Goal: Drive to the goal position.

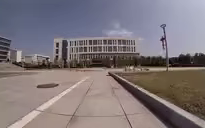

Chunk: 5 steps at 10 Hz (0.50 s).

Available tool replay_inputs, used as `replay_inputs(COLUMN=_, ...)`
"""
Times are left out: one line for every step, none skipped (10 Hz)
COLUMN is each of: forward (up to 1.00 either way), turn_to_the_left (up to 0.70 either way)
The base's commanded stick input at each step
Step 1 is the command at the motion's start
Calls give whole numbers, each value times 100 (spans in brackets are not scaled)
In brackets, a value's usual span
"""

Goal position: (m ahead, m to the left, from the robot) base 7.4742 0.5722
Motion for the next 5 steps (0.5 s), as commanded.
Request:
replay_inputs(forward=4, turn_to_the_left=0)
replay_inputs(forward=4, turn_to_the_left=0)
replay_inputs(forward=4, turn_to_the_left=0)
replay_inputs(forward=4, turn_to_the_left=0)
replay_inputs(forward=4, turn_to_the_left=0)
